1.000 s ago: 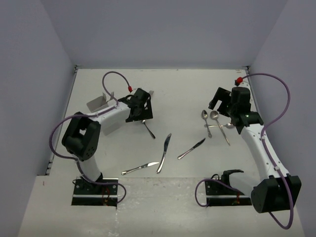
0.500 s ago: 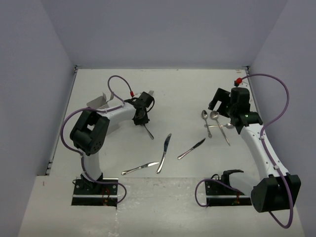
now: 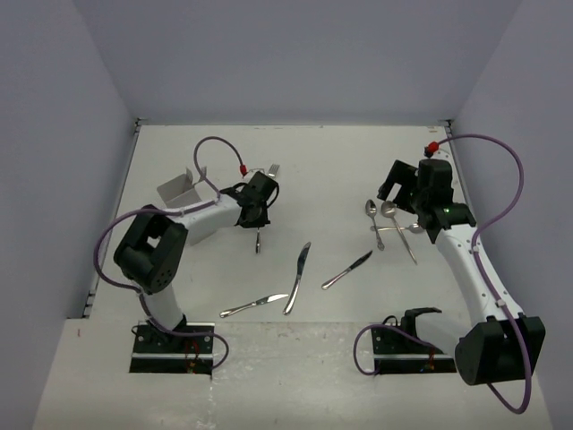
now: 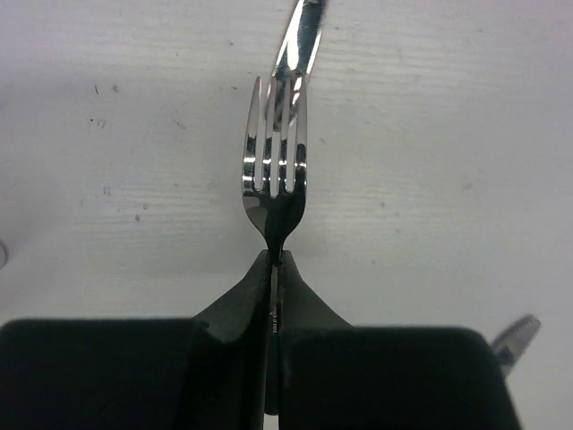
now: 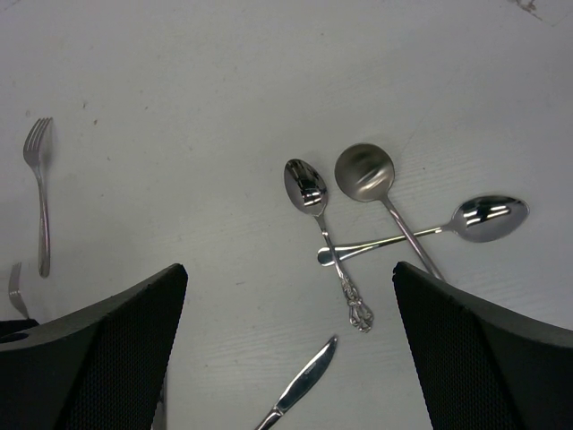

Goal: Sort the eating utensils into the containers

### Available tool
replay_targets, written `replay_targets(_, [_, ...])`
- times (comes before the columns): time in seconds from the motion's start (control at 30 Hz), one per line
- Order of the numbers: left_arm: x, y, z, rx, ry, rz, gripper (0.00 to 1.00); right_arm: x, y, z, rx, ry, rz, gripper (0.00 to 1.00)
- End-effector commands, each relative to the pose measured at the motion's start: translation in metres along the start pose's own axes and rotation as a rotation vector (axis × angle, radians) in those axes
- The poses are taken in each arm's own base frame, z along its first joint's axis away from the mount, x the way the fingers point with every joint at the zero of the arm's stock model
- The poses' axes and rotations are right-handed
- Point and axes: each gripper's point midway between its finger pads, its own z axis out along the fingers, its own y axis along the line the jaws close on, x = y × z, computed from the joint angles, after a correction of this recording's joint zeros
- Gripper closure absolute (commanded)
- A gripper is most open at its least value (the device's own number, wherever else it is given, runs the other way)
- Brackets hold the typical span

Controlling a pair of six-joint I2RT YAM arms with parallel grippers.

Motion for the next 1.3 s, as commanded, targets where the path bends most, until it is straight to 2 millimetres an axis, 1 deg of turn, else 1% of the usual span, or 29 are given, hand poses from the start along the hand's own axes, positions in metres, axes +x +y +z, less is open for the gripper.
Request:
replay_targets(0.0, [-0.056, -0.030, -0.056, 0.214, -0.262, 0.093, 1.00, -0.012, 0.004, -0.005, -0.021, -0.058, 0.022, 0.01])
replay_targets(0.03, [-0.064, -0.033, -0.067, 0.248, -0.306, 0.098, 1.00, -0.012, 0.004, -0.005, -0.022, -0.057, 0.022, 0.01])
replay_targets(0.07, [-0.084, -0.041, -0.093, 0.321, -0.403, 0.123, 1.00, -0.012, 0.004, -0.006, -0.022, -0.060, 0.022, 0.01])
replay_targets(0.1, [-0.086, -0.040, -0.100, 0.338, -0.437, 0.137, 1.00, -0.013, 0.004, -0.007, -0.024, -0.063, 0.021, 0.01])
replay_targets(0.13, [-0.099, -0.039, -0.122, 0.364, -0.513, 0.176, 1.00, -0.013, 0.004, -0.007, -0.022, -0.066, 0.021, 0.01])
replay_targets(0.2, [-0.118, -0.037, -0.143, 0.376, -0.623, 0.206, 1.00, -0.014, 0.003, -0.008, -0.018, -0.073, 0.020, 0.01])
replay_targets(0.23, [-0.138, -0.034, -0.167, 0.366, -0.741, 0.256, 1.00, -0.014, 0.003, -0.009, -0.018, -0.076, 0.021, 0.01])
replay_targets(0.3, [-0.163, -0.014, -0.187, 0.263, -0.862, 0.278, 1.00, -0.016, 0.003, -0.010, -0.023, -0.082, 0.019, 0.01])
replay_targets(0.33, [-0.184, 0.002, -0.204, 0.201, -0.952, 0.318, 1.00, -0.016, 0.004, -0.010, -0.027, -0.084, 0.018, 0.01])
replay_targets(0.37, [-0.195, 0.006, -0.215, 0.200, -0.996, 0.356, 1.00, -0.016, 0.005, -0.010, -0.032, -0.083, 0.017, 0.01])
replay_targets(0.4, [-0.211, 0.026, -0.219, 0.173, -1.035, 0.363, 1.00, -0.017, 0.006, -0.010, -0.034, -0.085, 0.017, 0.01])
replay_targets(0.43, [-0.225, 0.033, -0.239, 0.189, -1.121, 0.416, 1.00, -0.019, 0.007, -0.010, -0.035, -0.090, 0.015, 0.01])
replay_targets(0.47, [-0.224, 0.031, -0.241, 0.266, -1.156, 0.478, 1.00, -0.021, 0.008, -0.010, -0.036, -0.091, 0.012, 0.01])
replay_targets(0.5, [-0.235, 0.057, -0.242, 0.227, -1.193, 0.483, 1.00, -0.023, 0.008, -0.010, -0.034, -0.095, 0.010, 0.01])
replay_targets(0.53, [-0.240, 0.063, -0.252, 0.223, -1.251, 0.563, 1.00, -0.025, 0.008, -0.012, -0.031, -0.100, 0.011, 0.01])
replay_targets(0.57, [-0.234, 0.061, -0.247, 0.277, -1.258, 0.638, 1.00, -0.026, 0.007, -0.011, -0.027, -0.102, 0.008, 0.01])
replay_targets(0.6, [-0.238, 0.081, -0.243, 0.242, -1.256, 0.670, 1.00, -0.027, 0.005, -0.011, -0.017, -0.107, 0.007, 0.01])
replay_targets(0.63, [-0.235, 0.085, -0.237, 0.244, -1.242, 0.742, 1.00, -0.027, 0.004, -0.011, -0.013, -0.107, 0.007, 0.01])
replay_targets(0.67, [-0.232, 0.085, -0.234, 0.286, -1.236, 0.776, 1.00, -0.026, 0.003, -0.010, -0.006, -0.104, 0.003, 0.01])
replay_targets(0.7, [-0.233, 0.102, -0.226, 0.274, -1.205, 0.772, 1.00, -0.024, 0.000, -0.009, 0.007, -0.098, 0.001, 0.01])
replay_targets(0.77, [-0.228, 0.106, -0.221, 0.338, -1.181, 0.803, 1.00, -0.024, -0.001, -0.006, 0.021, -0.089, -0.001, 0.01])
replay_targets(0.8, [-0.228, 0.117, -0.215, 0.331, -1.164, 0.788, 1.00, -0.022, -0.002, -0.006, 0.029, -0.079, -0.003, 0.01])
replay_targets(0.83, [-0.226, 0.119, -0.213, 0.337, -1.160, 0.784, 1.00, -0.024, -0.002, -0.003, 0.036, -0.070, -0.003, 0.01])
replay_targets(0.87, [-0.219, 0.123, -0.202, 0.334, -1.144, 0.759, 1.00, -0.024, -0.003, -0.002, 0.042, -0.062, -0.004, 0.01])
replay_targets(0.93, [-0.216, 0.131, -0.200, 0.315, -1.162, 0.733, 1.00, -0.023, -0.003, 0.002, 0.055, -0.040, -0.007, 0.01])
replay_targets(0.97, [-0.209, 0.138, -0.188, 0.293, -1.145, 0.702, 1.00, -0.022, -0.003, 0.003, 0.059, -0.035, -0.009, 0.01])
replay_targets(1.0, [-0.206, 0.144, -0.186, 0.288, -1.144, 0.670, 1.00, -0.022, -0.004, 0.004, 0.063, -0.032, -0.010, 0.01])
replay_targets(1.13, [-0.192, 0.152, -0.175, 0.294, -1.160, 0.636, 1.00, -0.019, -0.004, 0.009, 0.066, -0.017, -0.011, 0.01])
replay_targets(1.27, [-0.197, 0.170, -0.168, 0.257, -1.177, 0.581, 1.00, -0.013, -0.001, 0.016, 0.056, 0.024, -0.018, 0.01])
